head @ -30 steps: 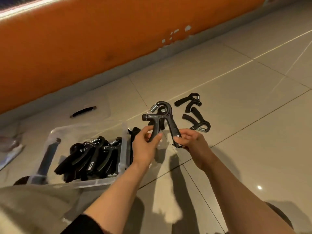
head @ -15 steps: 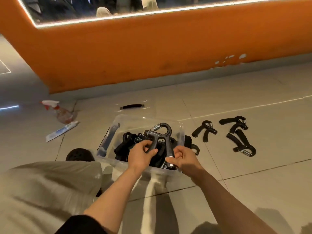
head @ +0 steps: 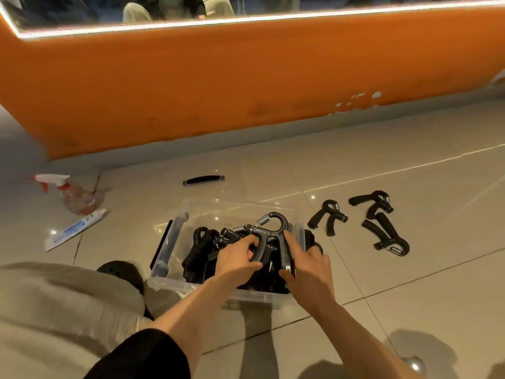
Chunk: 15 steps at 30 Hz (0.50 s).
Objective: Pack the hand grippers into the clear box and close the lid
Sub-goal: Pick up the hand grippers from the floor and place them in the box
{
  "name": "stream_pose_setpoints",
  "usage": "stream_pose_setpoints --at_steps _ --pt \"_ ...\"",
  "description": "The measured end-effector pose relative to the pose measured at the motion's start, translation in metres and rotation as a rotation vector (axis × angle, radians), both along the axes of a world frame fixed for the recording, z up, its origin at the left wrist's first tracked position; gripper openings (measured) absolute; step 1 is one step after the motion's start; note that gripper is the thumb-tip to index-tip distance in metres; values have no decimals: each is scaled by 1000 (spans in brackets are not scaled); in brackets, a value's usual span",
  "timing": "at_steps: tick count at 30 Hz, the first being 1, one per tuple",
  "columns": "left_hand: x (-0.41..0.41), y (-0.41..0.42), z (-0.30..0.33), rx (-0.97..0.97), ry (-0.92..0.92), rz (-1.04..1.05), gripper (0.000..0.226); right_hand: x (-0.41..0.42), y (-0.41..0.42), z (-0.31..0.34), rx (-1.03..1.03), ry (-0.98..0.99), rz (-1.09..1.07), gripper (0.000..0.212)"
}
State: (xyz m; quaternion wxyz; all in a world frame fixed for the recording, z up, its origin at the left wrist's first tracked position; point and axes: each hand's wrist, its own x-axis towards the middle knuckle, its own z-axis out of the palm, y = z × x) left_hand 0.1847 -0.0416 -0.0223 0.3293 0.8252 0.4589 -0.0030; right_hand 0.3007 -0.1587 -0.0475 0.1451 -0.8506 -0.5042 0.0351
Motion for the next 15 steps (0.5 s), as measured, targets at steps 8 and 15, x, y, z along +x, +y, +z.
stream_pose_setpoints --at_steps 8,15 --pt "9 13 -26 109 108 -135 40 -12 9 -11 -126 -225 -30 54" --pt "18 11 -37 167 141 -117 49 -18 12 -16 -137 -311 -69 35"
